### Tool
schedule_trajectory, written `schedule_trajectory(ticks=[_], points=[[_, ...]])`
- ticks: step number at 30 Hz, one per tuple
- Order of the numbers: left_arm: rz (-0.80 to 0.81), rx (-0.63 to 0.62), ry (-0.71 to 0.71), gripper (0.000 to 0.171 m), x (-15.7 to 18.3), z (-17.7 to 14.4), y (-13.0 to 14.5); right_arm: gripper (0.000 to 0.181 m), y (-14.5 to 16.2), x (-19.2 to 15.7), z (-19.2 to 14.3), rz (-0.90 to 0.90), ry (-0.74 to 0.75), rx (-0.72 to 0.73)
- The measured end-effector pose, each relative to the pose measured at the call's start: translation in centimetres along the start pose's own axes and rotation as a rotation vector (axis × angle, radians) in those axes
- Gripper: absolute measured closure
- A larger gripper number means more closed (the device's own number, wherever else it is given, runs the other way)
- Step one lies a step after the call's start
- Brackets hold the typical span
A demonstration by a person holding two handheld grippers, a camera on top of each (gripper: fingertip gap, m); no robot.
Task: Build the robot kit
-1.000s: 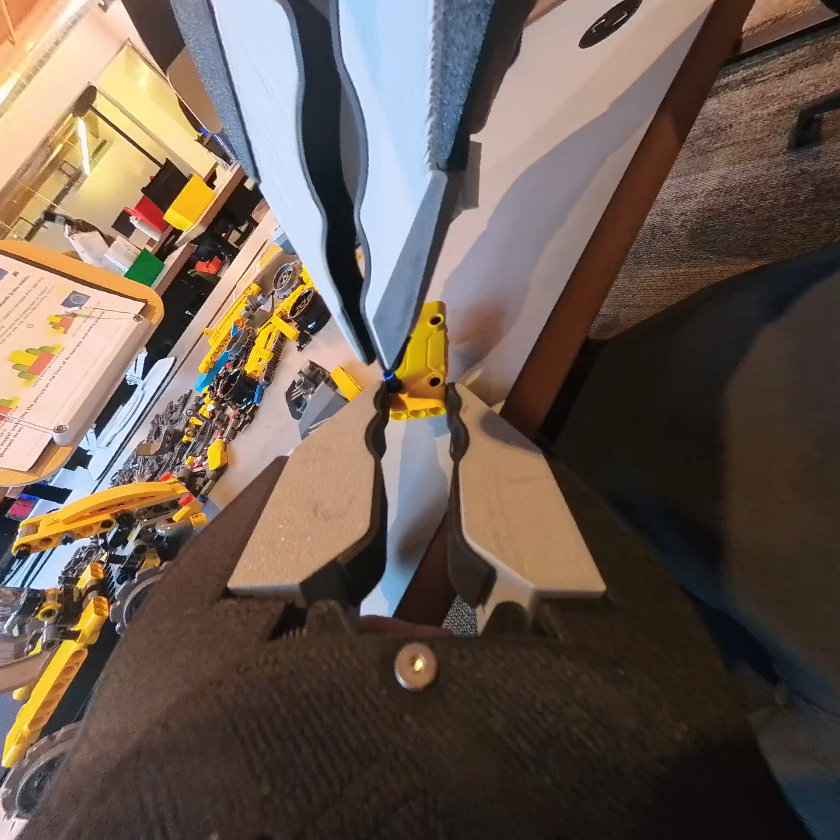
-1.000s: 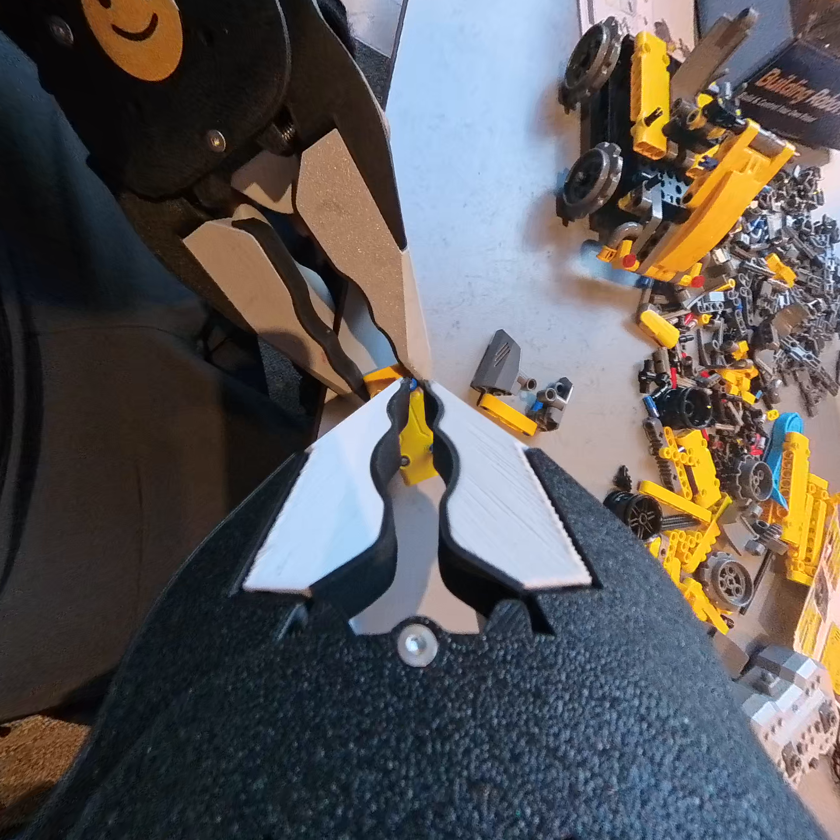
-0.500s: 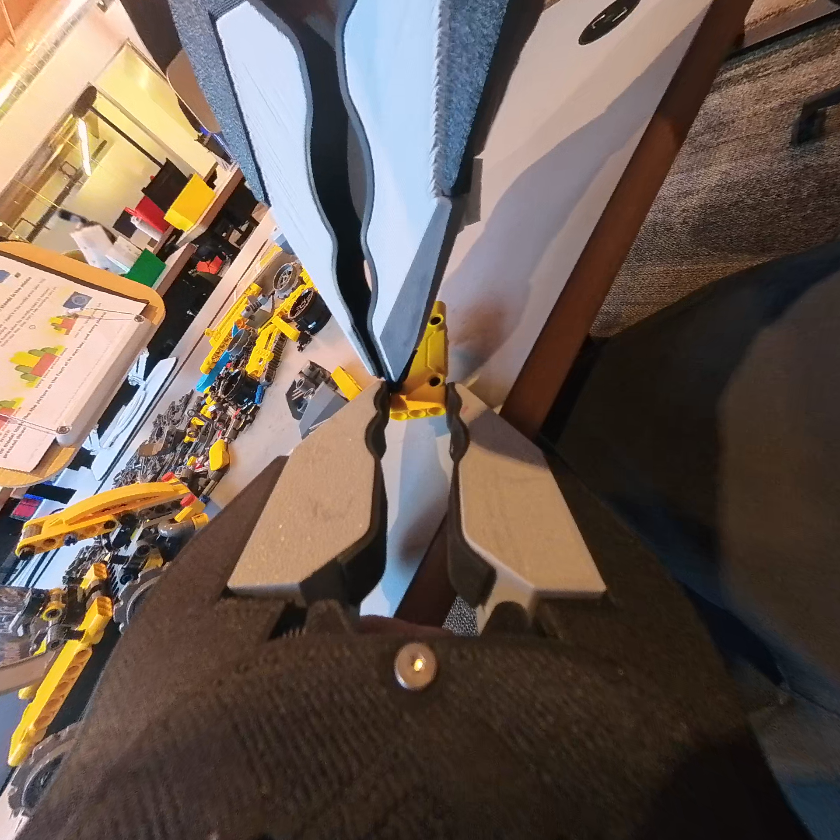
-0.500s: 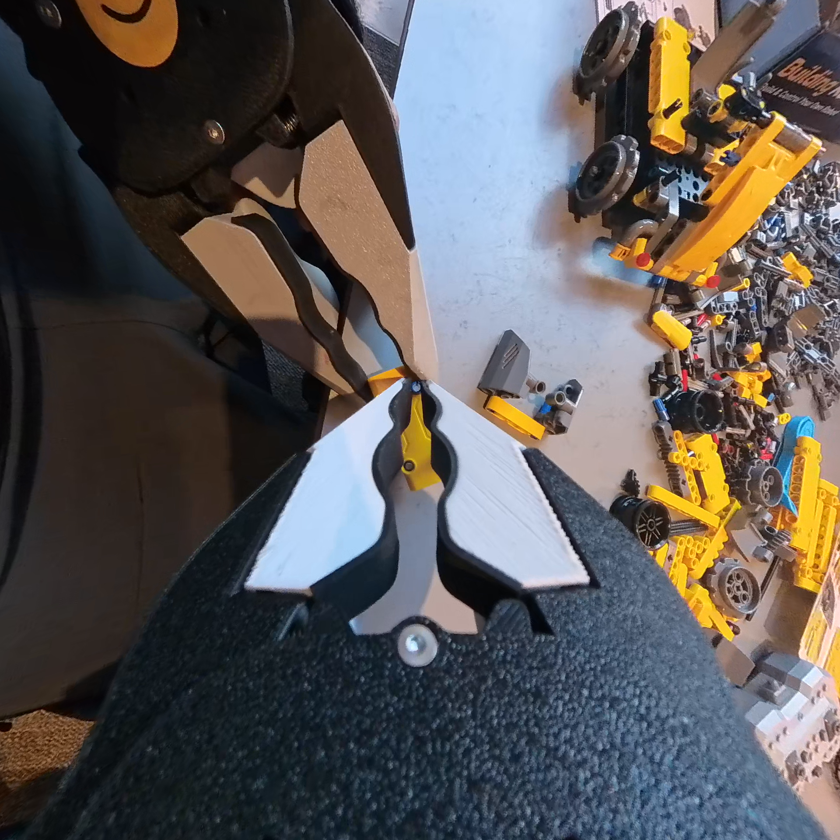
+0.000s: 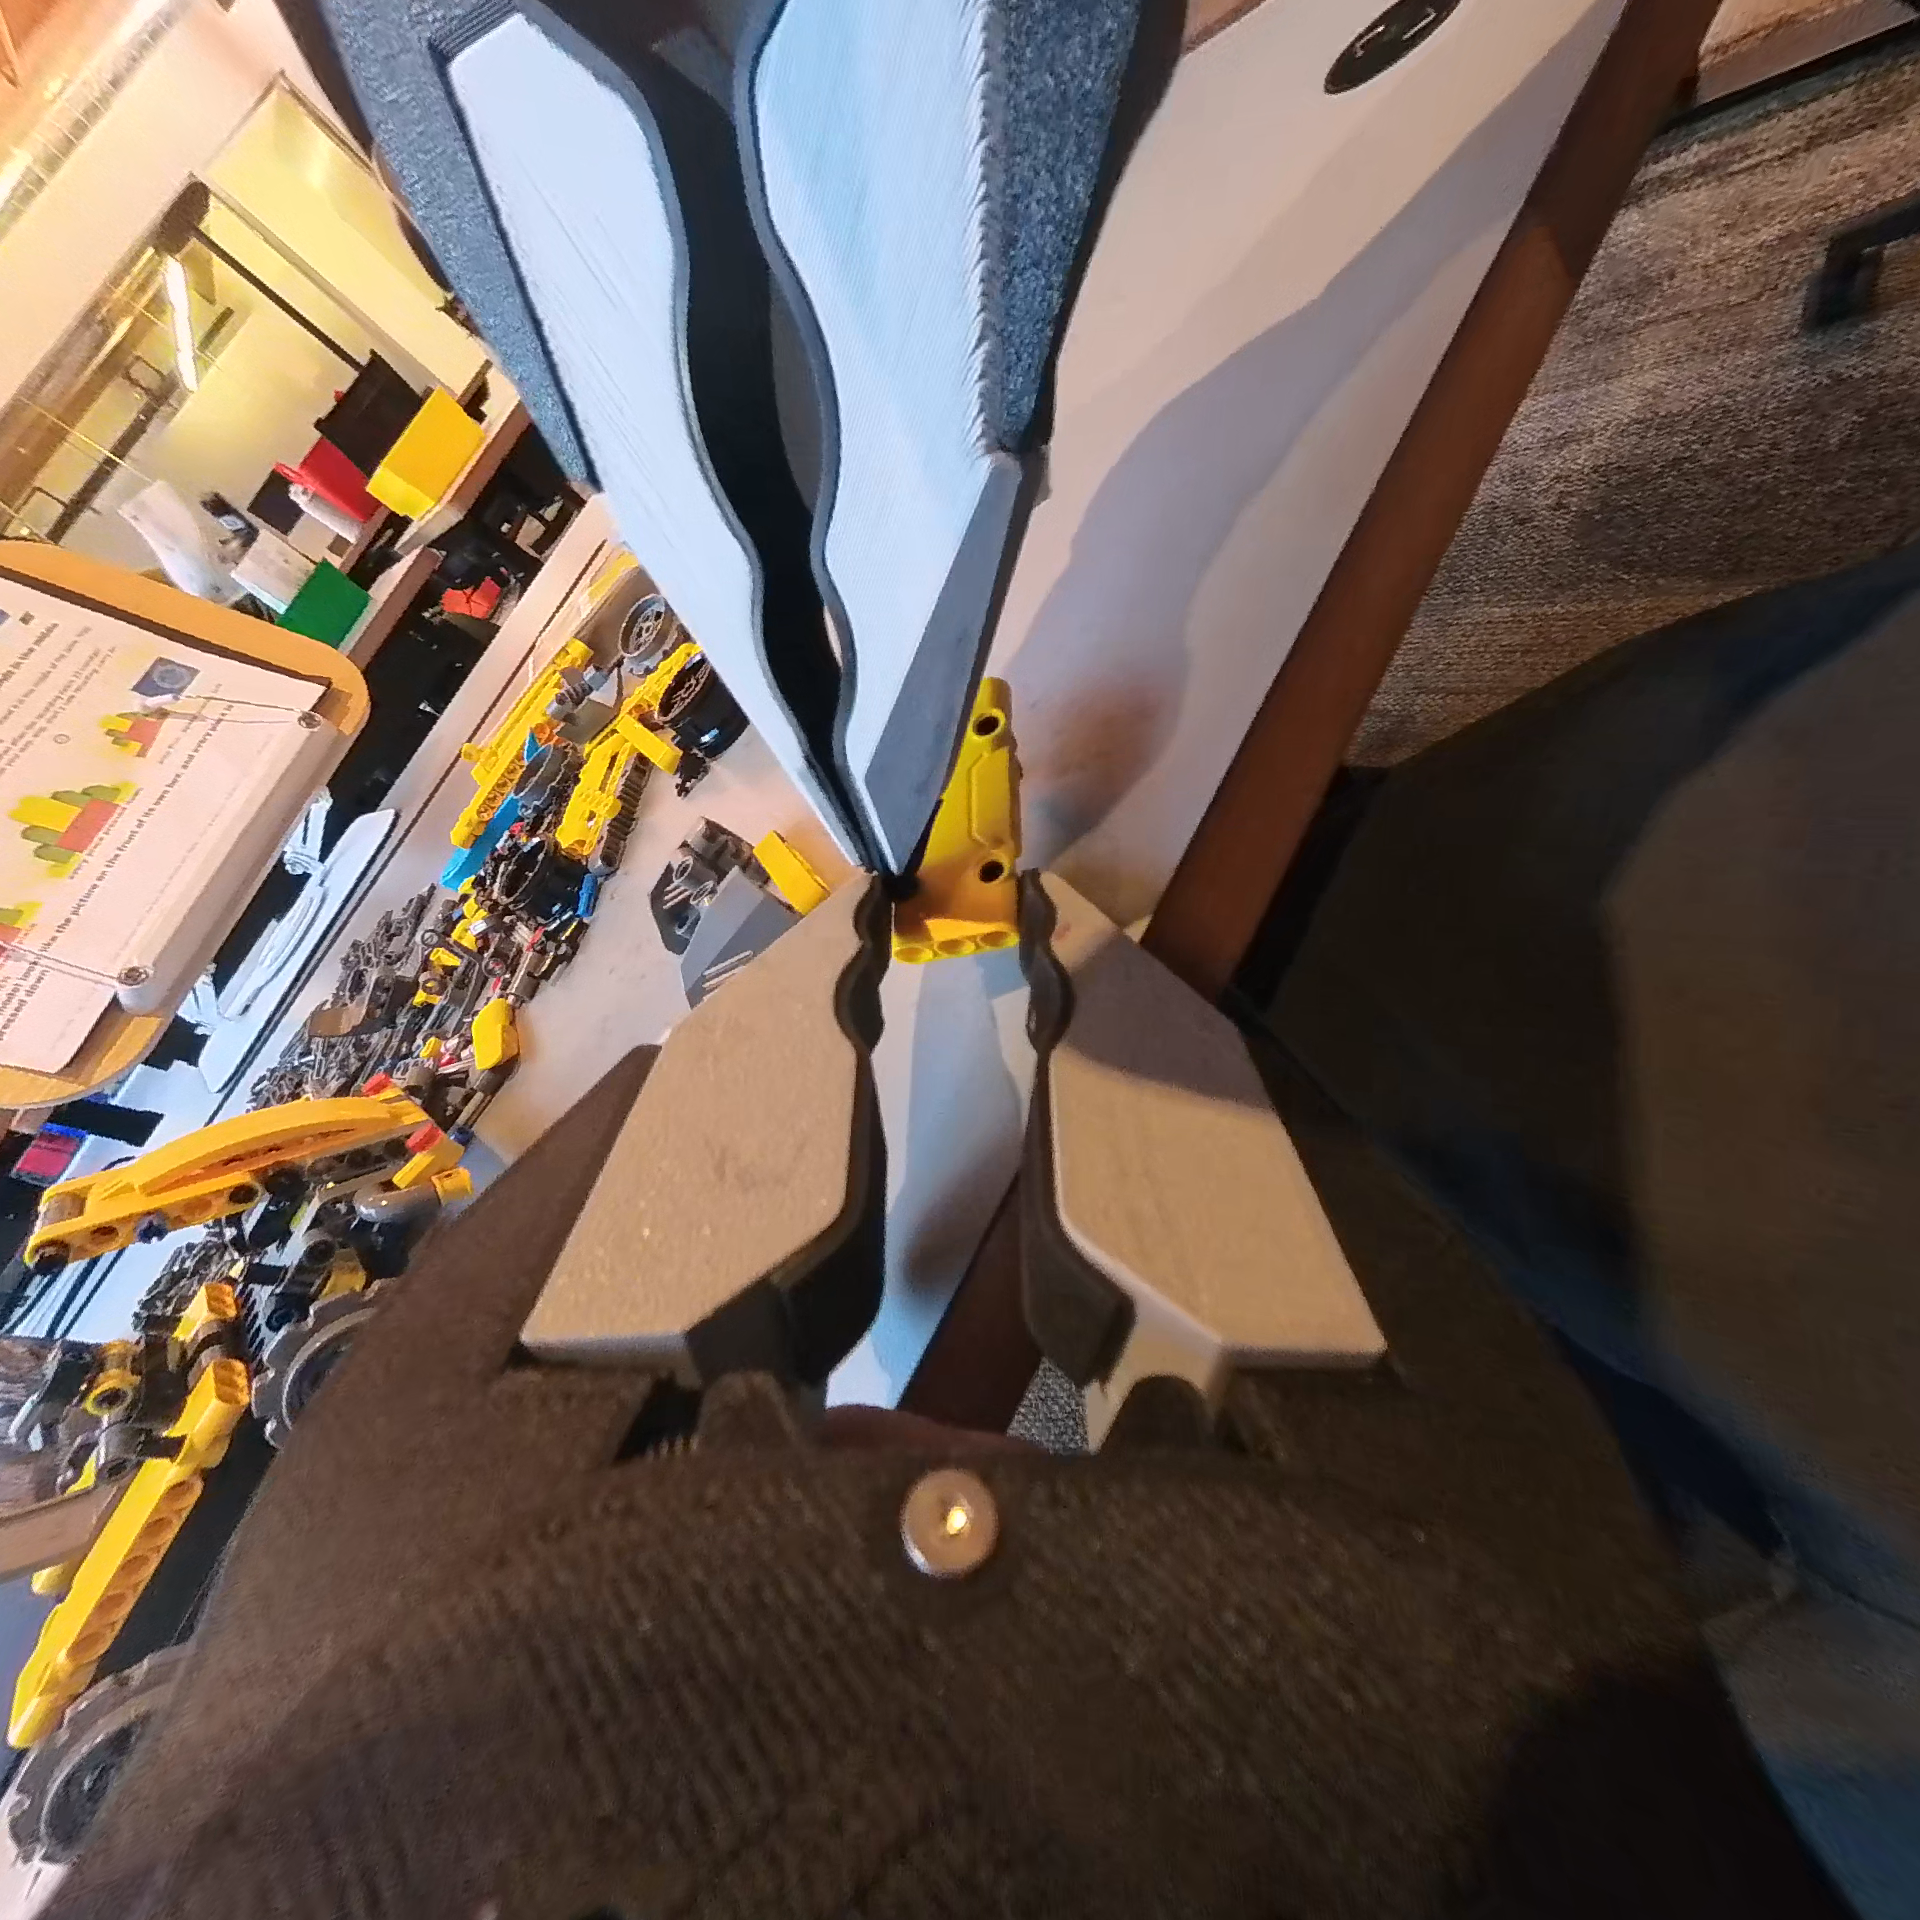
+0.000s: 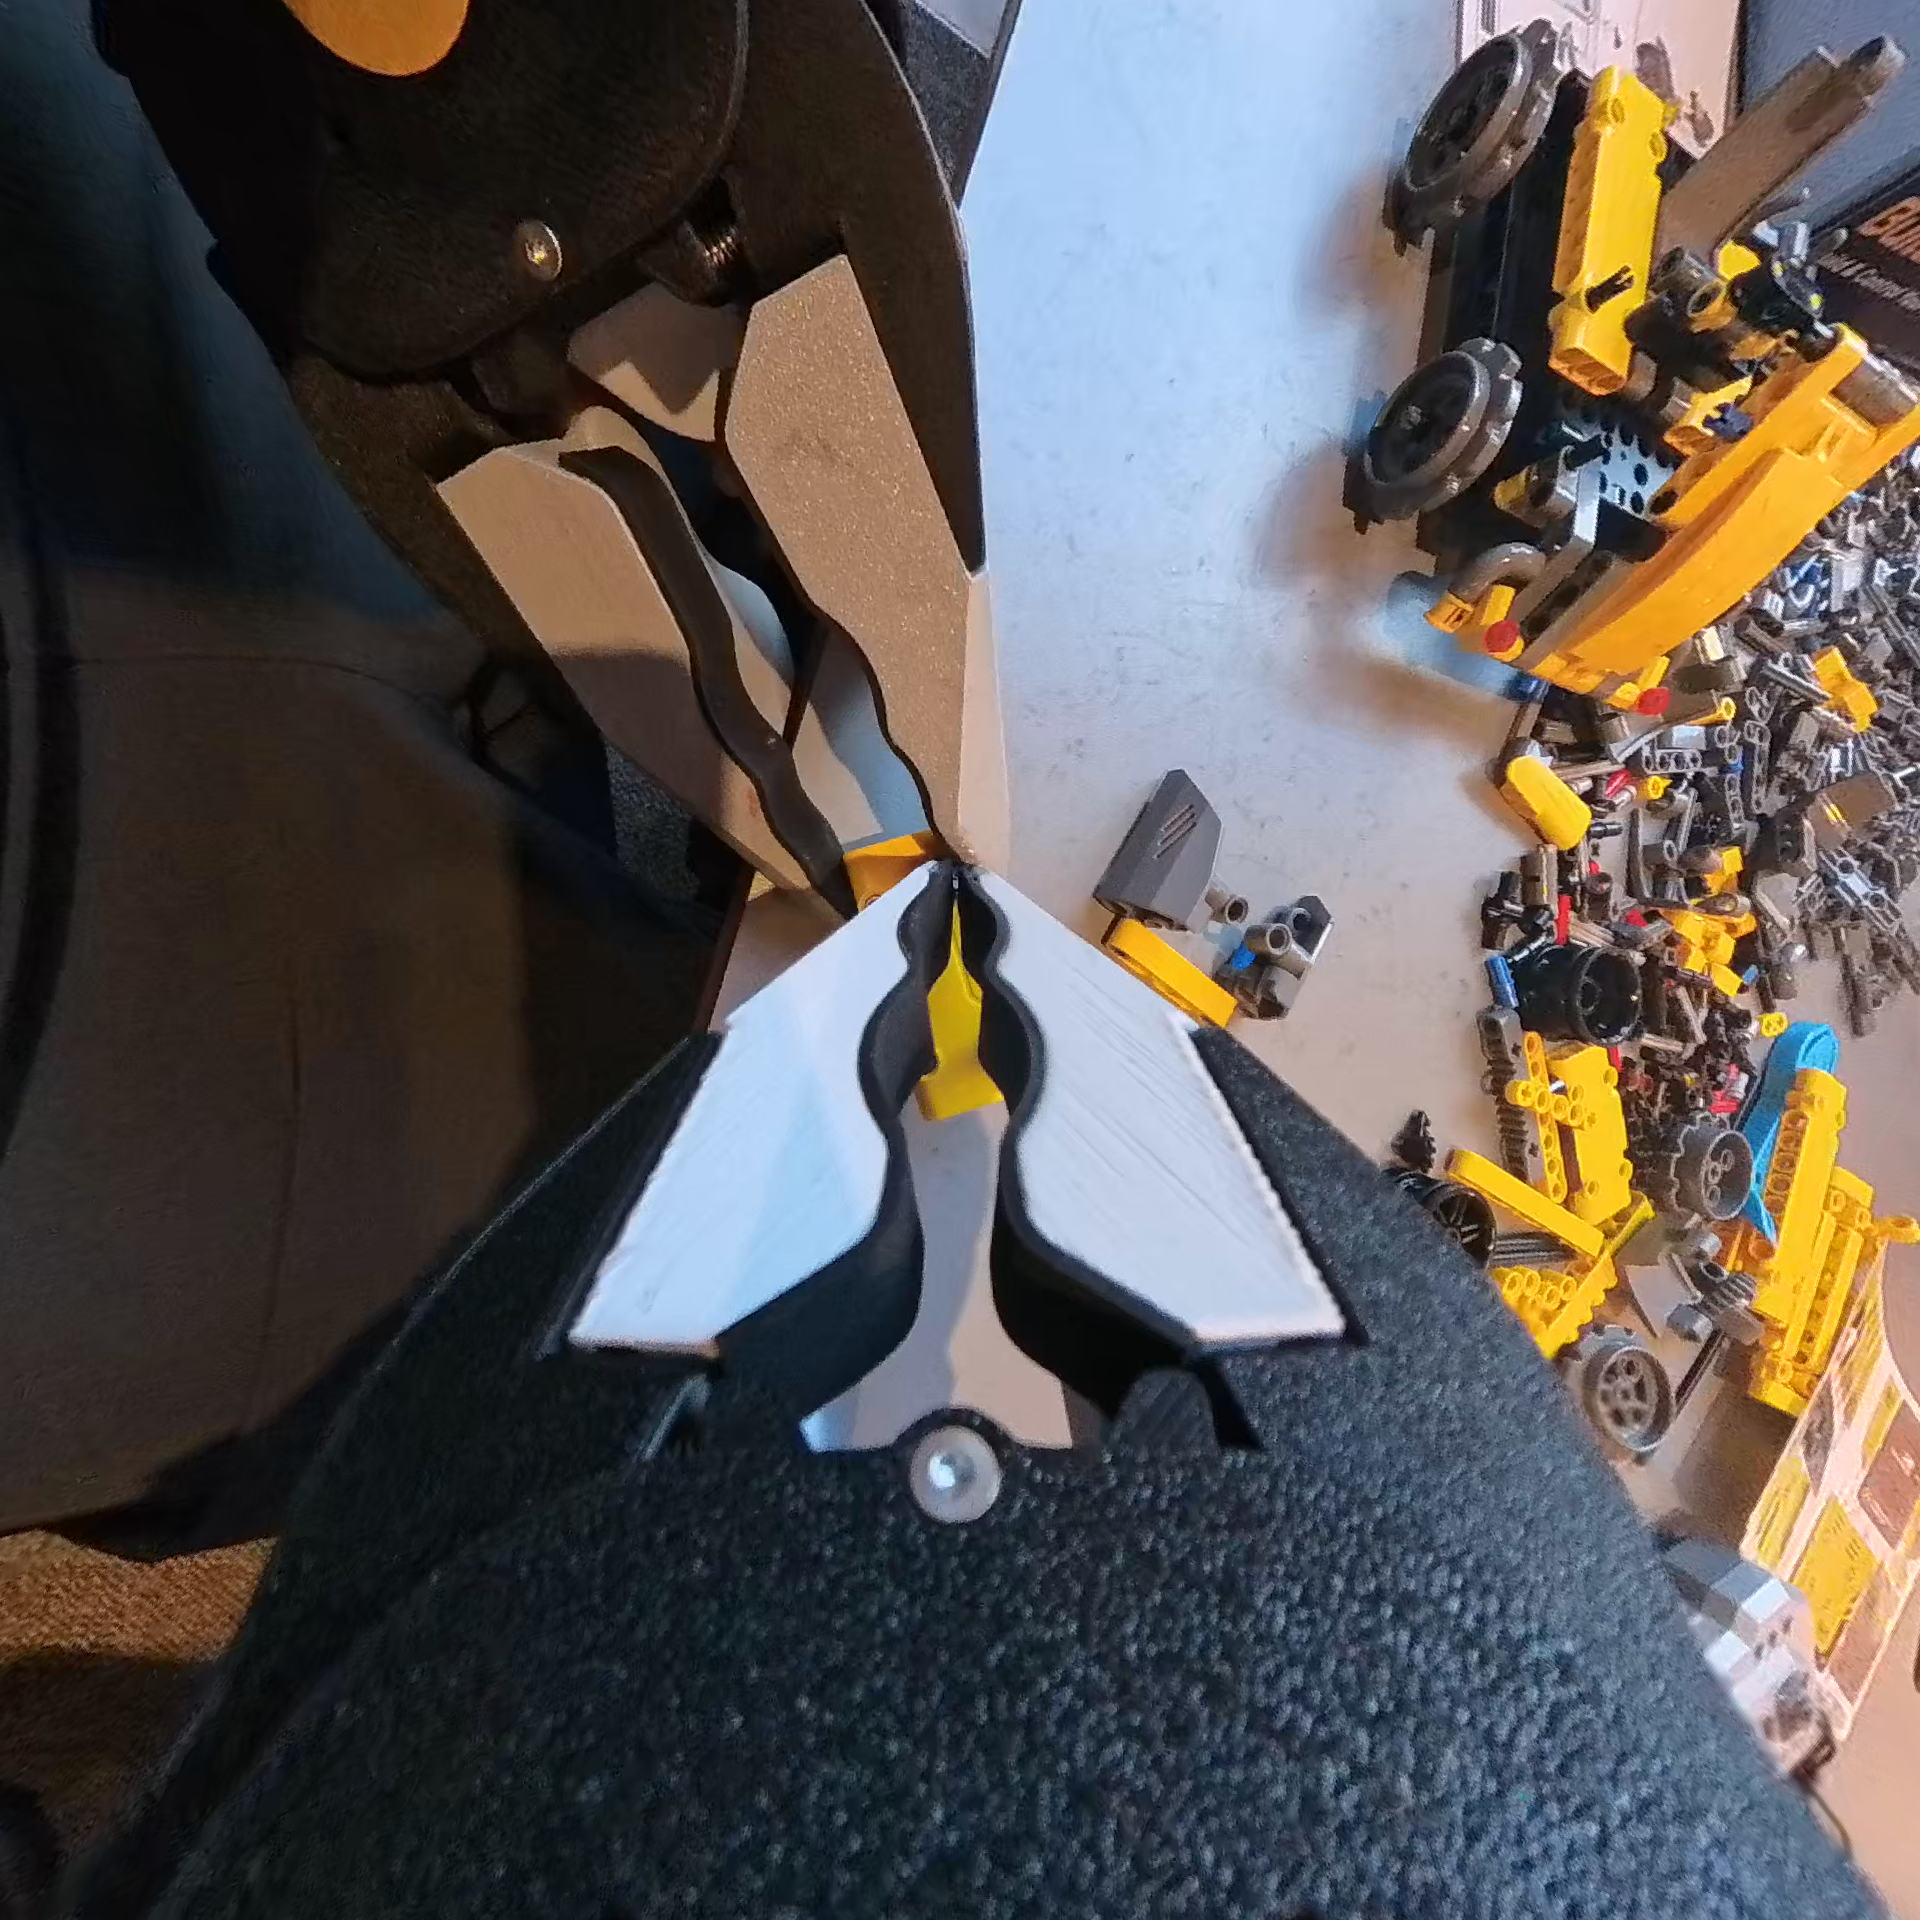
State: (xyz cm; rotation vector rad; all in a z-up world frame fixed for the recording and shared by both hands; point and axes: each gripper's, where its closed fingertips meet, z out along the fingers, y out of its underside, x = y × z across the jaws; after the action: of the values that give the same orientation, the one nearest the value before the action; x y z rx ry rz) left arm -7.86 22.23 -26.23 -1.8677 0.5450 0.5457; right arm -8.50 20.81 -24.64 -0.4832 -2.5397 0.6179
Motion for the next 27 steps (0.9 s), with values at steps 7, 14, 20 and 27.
schedule_trajectory(ticks=[7, 14, 20, 27], points=[[-0.014, 0.002, 0.008, 0.148, 0.0, 0.0, 0.1, 0.181, 0.0, 0.0, 0.2, -0.018, -0.055, -0.040], [-0.037, 0.014, 0.021, 0.147, -0.1, 0.0, 0.2, 0.181, 0.0, 0.0, 0.3, -0.011, -0.079, -0.051], [-0.067, 0.021, 0.035, 0.147, -0.1, 0.0, 0.2, 0.181, 0.0, 0.1, 0.2, 0.033, -0.086, -0.032], [-0.297, 0.054, 0.092, 0.148, -0.6, -0.4, -0.4, 0.152, -1.4, 2.2, -3.0, 0.269, 0.116, 0.182]])
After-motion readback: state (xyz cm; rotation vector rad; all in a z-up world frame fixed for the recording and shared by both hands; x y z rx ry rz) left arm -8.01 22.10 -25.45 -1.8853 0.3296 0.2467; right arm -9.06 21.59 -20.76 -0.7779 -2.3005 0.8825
